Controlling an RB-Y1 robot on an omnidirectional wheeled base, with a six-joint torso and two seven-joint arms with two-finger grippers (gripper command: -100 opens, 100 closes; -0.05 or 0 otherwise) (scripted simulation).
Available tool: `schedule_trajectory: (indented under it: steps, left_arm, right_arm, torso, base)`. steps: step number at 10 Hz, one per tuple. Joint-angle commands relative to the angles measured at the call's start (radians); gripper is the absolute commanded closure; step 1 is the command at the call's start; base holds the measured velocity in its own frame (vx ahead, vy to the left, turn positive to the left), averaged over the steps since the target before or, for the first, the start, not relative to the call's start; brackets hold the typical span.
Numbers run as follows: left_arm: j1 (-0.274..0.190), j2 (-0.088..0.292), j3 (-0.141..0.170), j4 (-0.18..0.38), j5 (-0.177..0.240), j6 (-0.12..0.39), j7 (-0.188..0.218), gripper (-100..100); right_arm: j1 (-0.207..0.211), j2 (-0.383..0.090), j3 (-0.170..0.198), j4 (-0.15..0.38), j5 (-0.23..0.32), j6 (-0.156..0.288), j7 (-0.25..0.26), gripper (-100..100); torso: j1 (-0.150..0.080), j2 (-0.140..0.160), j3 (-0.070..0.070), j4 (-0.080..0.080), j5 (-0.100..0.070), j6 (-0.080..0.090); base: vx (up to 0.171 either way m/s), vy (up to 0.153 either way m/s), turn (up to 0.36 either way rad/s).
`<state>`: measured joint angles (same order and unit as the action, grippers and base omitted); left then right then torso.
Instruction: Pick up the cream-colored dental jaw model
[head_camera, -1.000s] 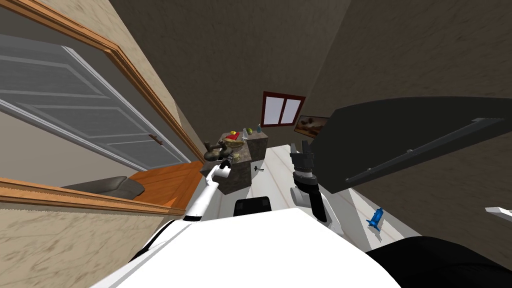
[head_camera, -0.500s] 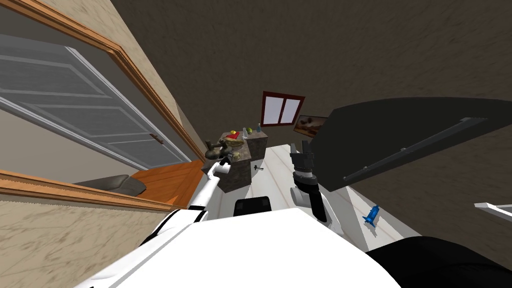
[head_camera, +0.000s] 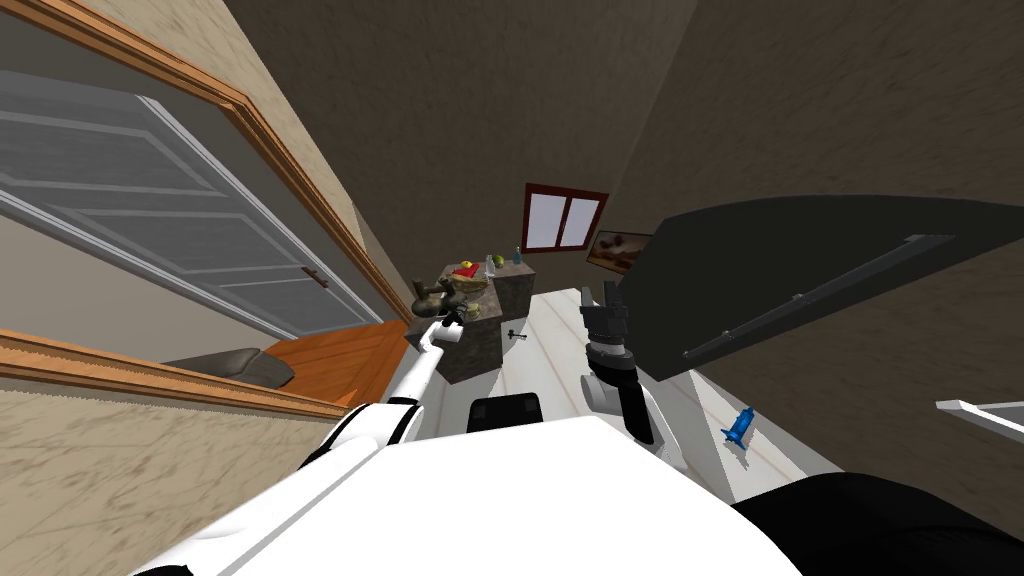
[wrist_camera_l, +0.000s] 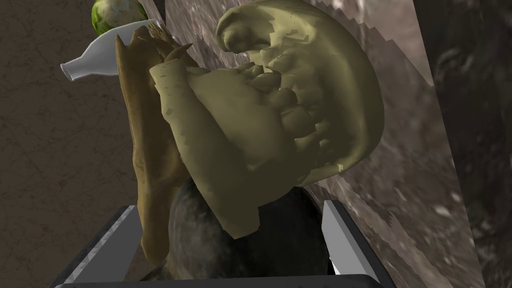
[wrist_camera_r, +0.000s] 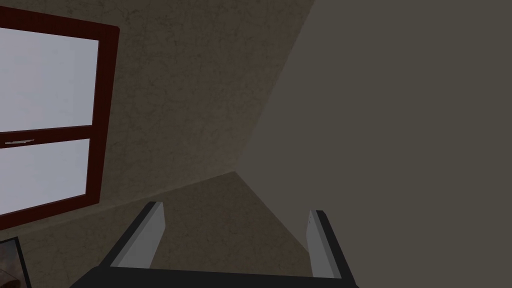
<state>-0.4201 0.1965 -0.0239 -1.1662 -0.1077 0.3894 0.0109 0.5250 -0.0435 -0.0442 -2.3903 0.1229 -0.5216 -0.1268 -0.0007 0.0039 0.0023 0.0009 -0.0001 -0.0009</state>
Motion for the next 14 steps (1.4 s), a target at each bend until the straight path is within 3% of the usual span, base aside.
schedule_trajectory:
  steps: [1, 3, 4, 6, 8, 9, 11, 13, 14]
  left_arm:
    - [-0.039, 0.001, 0.005, 0.05, 0.006, -0.002, -0.005, -100]
    - [-0.039, 0.001, 0.005, 0.095, 0.006, -0.002, -0.005, -100]
    - [-0.088, -0.009, 0.042, 0.132, 0.021, -0.051, -0.035, -100]
    - [-0.129, -0.009, 0.042, 0.17, 0.021, -0.051, -0.035, -100]
    - [-0.129, -0.009, 0.042, 0.225, 0.021, -0.051, -0.035, -100]
    - [-0.182, -0.019, 0.08, 0.271, 0.037, -0.099, -0.064, -100]
    - [-0.218, -0.019, 0.08, 0.313, 0.037, -0.099, -0.064, -100]
    - [-0.218, -0.019, 0.08, 0.367, 0.037, -0.099, -0.064, -100]
    - [-0.272, -0.03, 0.118, 0.411, 0.052, -0.148, -0.093, -100]
  right_arm:
    - [0.0, 0.0, 0.0, 0.0, 0.0, 0.0, 0.0, 0]
    - [0.0, 0.0, 0.0, 0.0, 0.0, 0.0, 0.0, 0]
    - [0.0, 0.0, 0.0, 0.0, 0.0, 0.0, 0.0, 0]
    - [0.0, 0.0, 0.0, 0.0, 0.0, 0.0, 0.0, 0]
    - [0.0, 0.0, 0.0, 0.0, 0.0, 0.0, 0.0, 0]
    - [0.0, 0.0, 0.0, 0.0, 0.0, 0.0, 0.0, 0]
    - [0.0, 0.0, 0.0, 0.0, 0.0, 0.0, 0.0, 0]
    - [0.0, 0.0, 0.0, 0.0, 0.0, 0.0, 0.0, 0]
    - [0.0, 0.0, 0.0, 0.0, 0.0, 0.0, 0.0, 0]
  torso:
    - [0.0, 0.0, 0.0, 0.0, 0.0, 0.0]
    - [0.0, -0.003, -0.001, -0.001, 0.0, 0.0]
    - [0.001, -0.004, -0.002, -0.001, 0.0, 0.0]
    - [0.0, 0.0, 0.0, 0.0, 0.0, 0.0]
    - [0.0, -0.003, -0.002, -0.001, 0.0, 0.0]
    - [0.0, -0.004, -0.002, -0.001, 0.0, 0.0]
    - [0.0, 0.0, 0.0, 0.0, 0.0, 0.0]
    - [0.0, -0.003, -0.001, -0.001, 0.0, 0.0]
    - [0.0, -0.004, -0.002, -0.001, 0.0, 0.0]
  base:
    - [-0.044, -0.005, -0.002]
    - [-0.006, 0.0, 0.0]
    - [-0.057, -0.002, -0.005]
    - [-0.061, -0.001, -0.003]
    - [0.001, -0.001, -0.001]
    - [-0.054, 0.0, -0.002]
    - [-0.057, -0.002, -0.005]
    - [-0.006, -0.002, 0.001]
    - [-0.067, -0.001, -0.004]
